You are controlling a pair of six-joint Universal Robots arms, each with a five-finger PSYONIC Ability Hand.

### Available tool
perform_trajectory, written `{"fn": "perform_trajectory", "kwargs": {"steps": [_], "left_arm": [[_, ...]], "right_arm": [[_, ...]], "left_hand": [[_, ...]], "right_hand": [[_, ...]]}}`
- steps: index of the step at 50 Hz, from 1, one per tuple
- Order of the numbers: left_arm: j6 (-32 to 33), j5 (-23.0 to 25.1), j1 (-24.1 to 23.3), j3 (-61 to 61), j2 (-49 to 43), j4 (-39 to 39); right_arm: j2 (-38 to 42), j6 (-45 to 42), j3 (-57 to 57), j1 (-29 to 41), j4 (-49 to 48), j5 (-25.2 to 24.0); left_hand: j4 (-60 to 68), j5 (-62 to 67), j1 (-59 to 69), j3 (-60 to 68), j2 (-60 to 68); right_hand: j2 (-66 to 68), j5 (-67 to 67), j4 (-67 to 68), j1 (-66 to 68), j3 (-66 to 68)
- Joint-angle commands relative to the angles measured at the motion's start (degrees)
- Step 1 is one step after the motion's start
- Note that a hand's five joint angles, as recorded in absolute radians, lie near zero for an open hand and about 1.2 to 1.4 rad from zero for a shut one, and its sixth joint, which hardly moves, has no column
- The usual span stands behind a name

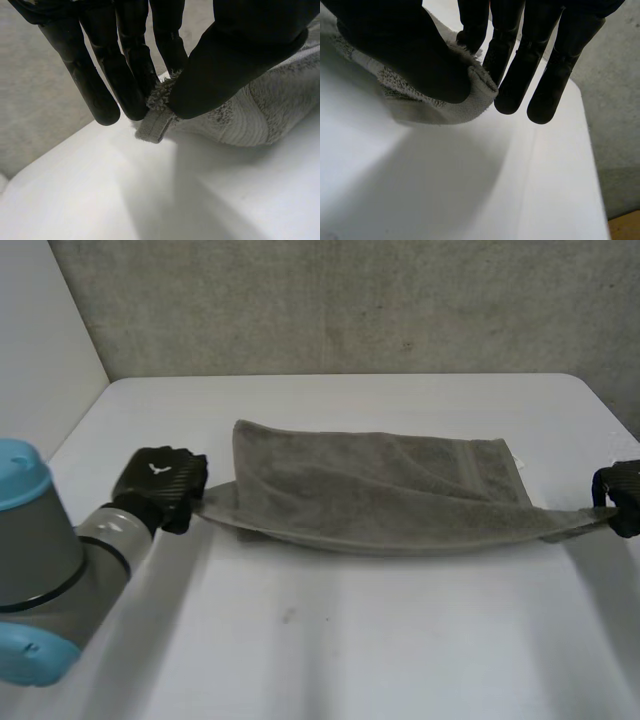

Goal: Fold the towel.

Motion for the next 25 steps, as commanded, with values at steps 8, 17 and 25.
{"fn": "perform_trajectory", "kwargs": {"steps": [8, 17, 25], "left_arm": [[5.07, -0.66, 4.71, -5.72, 22.6, -18.39], [5.25, -0.66, 4.27, -2.47, 28.13, -21.38], [7.18, -0.48, 4.53, -1.06, 24.46, -21.03]], "right_arm": [[-20.71, -6.75, -1.77, -0.35, 13.66, -0.21], [-28.64, -6.66, -4.14, 0.01, 15.51, -0.3], [-26.54, -6.75, -7.31, 1.59, 17.01, 0.13]], "left_hand": [[10.27, 11.69, 13.17, 10.64, 10.33], [10.27, 11.69, 13.17, 10.64, 10.33], [10.27, 11.69, 13.17, 10.64, 10.33]], "right_hand": [[10.55, 10.71, 10.26, 0.29, 10.4], [10.55, 10.71, 10.26, 0.29, 10.4], [10.55, 10.71, 10.26, 0.29, 10.4]]}}
